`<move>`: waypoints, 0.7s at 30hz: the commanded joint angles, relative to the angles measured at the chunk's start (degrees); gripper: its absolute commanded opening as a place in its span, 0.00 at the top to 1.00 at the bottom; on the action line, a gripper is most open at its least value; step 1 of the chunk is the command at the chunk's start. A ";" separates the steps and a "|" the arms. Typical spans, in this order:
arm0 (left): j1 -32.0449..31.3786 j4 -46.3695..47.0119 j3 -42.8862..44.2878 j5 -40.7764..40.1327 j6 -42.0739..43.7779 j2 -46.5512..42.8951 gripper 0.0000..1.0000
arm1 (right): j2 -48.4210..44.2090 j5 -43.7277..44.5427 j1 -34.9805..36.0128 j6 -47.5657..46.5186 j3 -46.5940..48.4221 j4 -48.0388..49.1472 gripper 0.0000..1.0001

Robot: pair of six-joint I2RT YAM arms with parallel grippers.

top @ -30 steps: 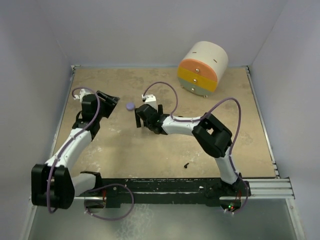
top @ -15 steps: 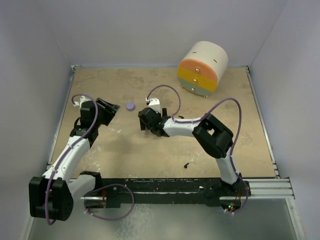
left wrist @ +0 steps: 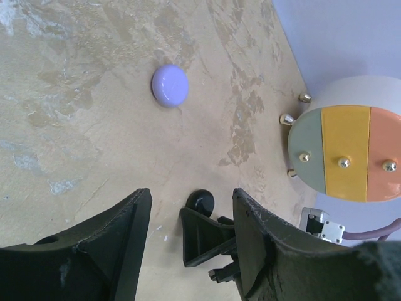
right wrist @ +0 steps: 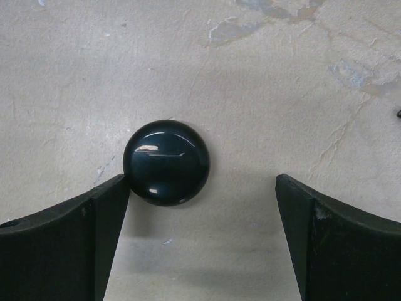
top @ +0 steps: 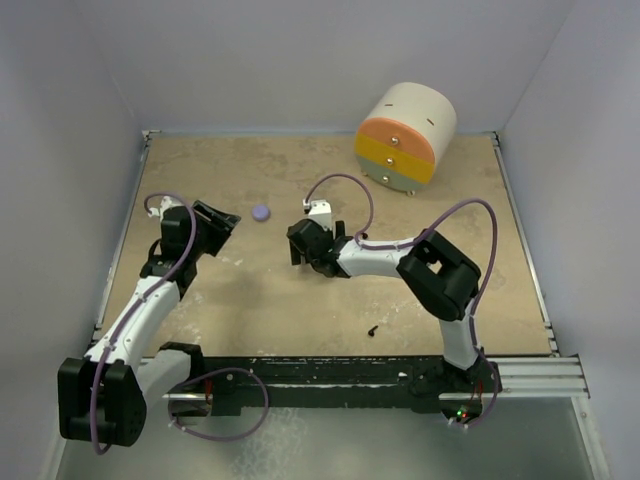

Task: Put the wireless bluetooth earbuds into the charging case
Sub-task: Pick up the charging case at the center of the board.

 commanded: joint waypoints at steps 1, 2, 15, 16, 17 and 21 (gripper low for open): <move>0.29 1.03 -0.42 0.56 0.61 -1.56 0.47 | -3.28 -0.32 -0.68 -1.73 -1.65 0.90 0.00; 0.31 1.04 -0.50 0.59 0.66 -1.46 0.47 | -3.54 -0.51 -0.68 -2.55 -1.71 1.60 0.00; 0.29 1.19 -0.82 1.05 0.42 -1.90 0.47 | 0.04 -6.43 -0.68 -5.39 1.77 2.39 0.14; 0.31 1.19 -0.78 1.08 0.44 -1.86 0.47 | 0.19 -6.58 -0.68 -5.27 1.76 2.37 0.16; 0.31 1.19 -0.75 1.16 0.46 -1.87 0.47 | 0.30 -6.91 -0.68 -5.08 1.76 2.18 0.19; 0.31 1.08 -0.59 1.19 0.65 -1.85 0.47 | 0.62 -7.20 -0.68 -3.85 1.42 1.29 0.24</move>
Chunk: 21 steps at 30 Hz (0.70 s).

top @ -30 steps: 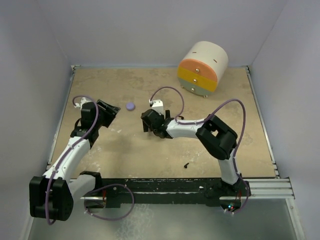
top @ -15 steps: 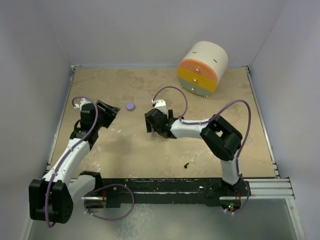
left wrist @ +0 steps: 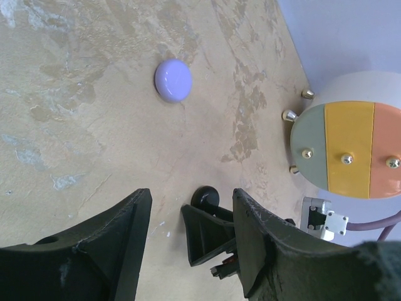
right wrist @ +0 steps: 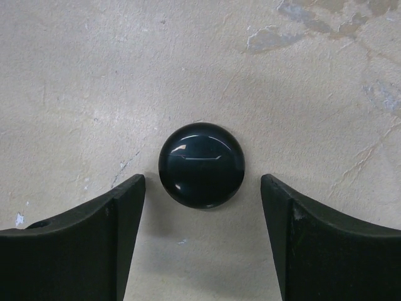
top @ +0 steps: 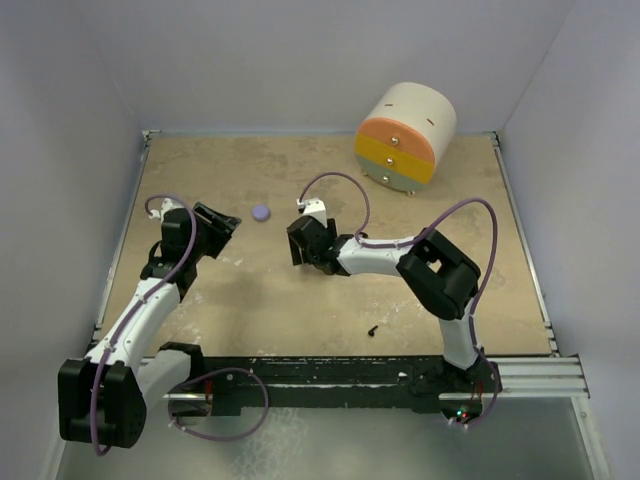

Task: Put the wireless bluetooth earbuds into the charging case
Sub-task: Pick up the charging case at the center of the board.

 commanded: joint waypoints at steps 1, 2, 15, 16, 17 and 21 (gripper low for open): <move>0.31 1.18 0.34 0.62 0.63 -1.14 0.47 | 0.53 -1.34 -0.11 1.60 0.91 -0.92 0.26; 0.31 1.23 0.30 0.66 0.69 -1.09 0.47 | 0.53 -1.52 -0.11 1.66 0.64 -0.76 0.27; 0.31 1.14 0.20 1.16 0.66 -1.31 0.47 | 2.26 -2.04 -0.45 1.33 0.20 -0.05 0.38; 0.30 1.14 0.25 1.37 0.70 -1.24 0.47 | 2.17 -2.05 -0.46 1.14 -0.06 0.10 0.39; 0.31 1.15 0.33 1.59 0.76 -1.24 0.47 | 2.04 -2.00 -0.58 0.93 -0.40 0.38 0.40; 0.31 1.15 0.88 3.04 1.42 -0.69 0.47 | 1.27 -2.04 -1.00 -1.41 -1.88 2.37 0.44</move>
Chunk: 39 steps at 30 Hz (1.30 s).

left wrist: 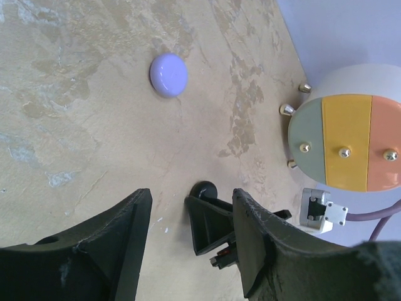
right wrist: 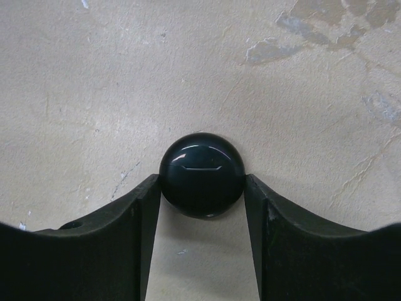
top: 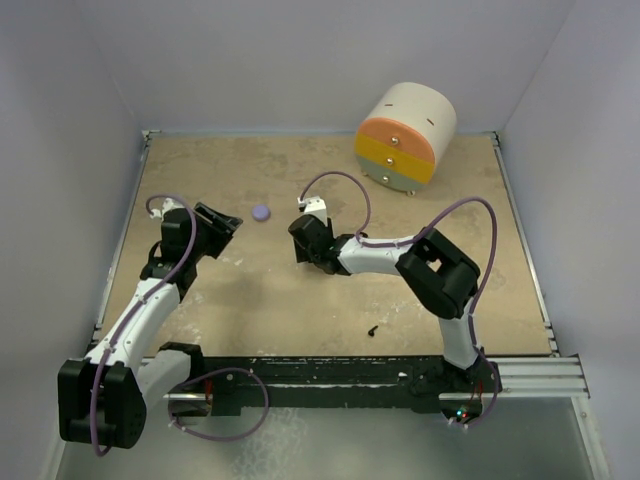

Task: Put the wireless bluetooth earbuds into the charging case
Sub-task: Pick up the charging case at the center of the board.

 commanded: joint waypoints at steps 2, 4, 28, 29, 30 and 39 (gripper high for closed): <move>0.31 0.96 1.32 3.18 1.83 0.01 0.47 | 0.39 -2.45 -1.10 -2.62 -2.63 2.19 0.45; 0.31 0.97 1.56 4.19 2.24 0.37 0.47 | -0.06 -2.96 -1.52 -4.03 -3.58 3.17 0.47; -1.16 17.03 -2.47 20.74 0.58 7.43 0.47 | -26.94 -21.53 -2.28 -29.72 -24.62 28.39 0.58; -1.71 18.40 -2.79 20.99 0.21 7.88 0.47 | -27.61 -23.13 -2.40 -30.21 -24.97 28.82 0.58; -2.33 19.51 -3.16 21.08 -0.06 8.34 0.47 | -28.21 -25.00 -2.48 -30.73 -25.35 29.28 0.58; -11.31 29.21 -3.20 19.66 -2.27 12.82 0.47 | -29.96 -31.03 -3.11 -31.62 -25.96 29.43 0.57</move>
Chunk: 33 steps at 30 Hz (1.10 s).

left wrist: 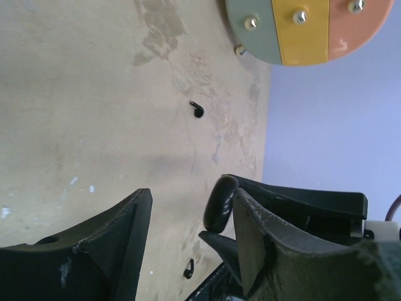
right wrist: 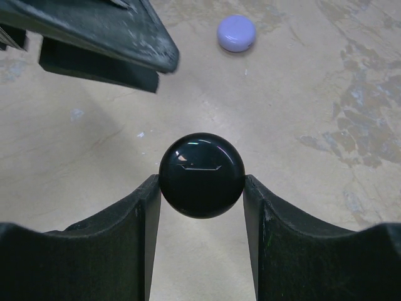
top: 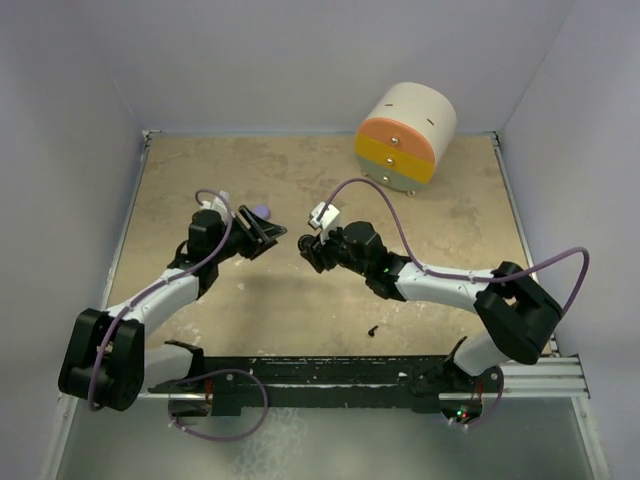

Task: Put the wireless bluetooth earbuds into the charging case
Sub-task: Pick up the charging case at the center of the board.

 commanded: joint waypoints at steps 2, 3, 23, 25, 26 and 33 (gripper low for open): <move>-4.96 10.02 0.32 -0.73 -1.66 1.55 0.47 | -1.72 -3.98 -0.49 -1.70 0.42 2.60 0.57; -5.35 11.09 0.00 -1.15 -2.09 1.42 0.47 | -1.46 -4.00 -0.52 -1.67 0.62 2.19 0.58; -7.20 16.57 -5.54 -1.82 -2.94 -0.28 0.51 | 1.73 -5.28 -0.64 0.57 4.33 0.82 0.59; -7.82 17.23 -6.27 -2.12 -3.00 -0.49 0.51 | 2.00 -5.44 -0.69 0.60 4.62 0.70 0.59; -8.07 17.52 -6.45 -2.28 -3.00 -0.66 0.51 | 2.12 -5.48 -0.67 0.59 4.73 0.82 0.59; -8.92 18.40 -6.99 -2.97 -2.65 -0.73 0.53 | 2.41 -5.89 -0.69 0.59 5.15 0.90 0.59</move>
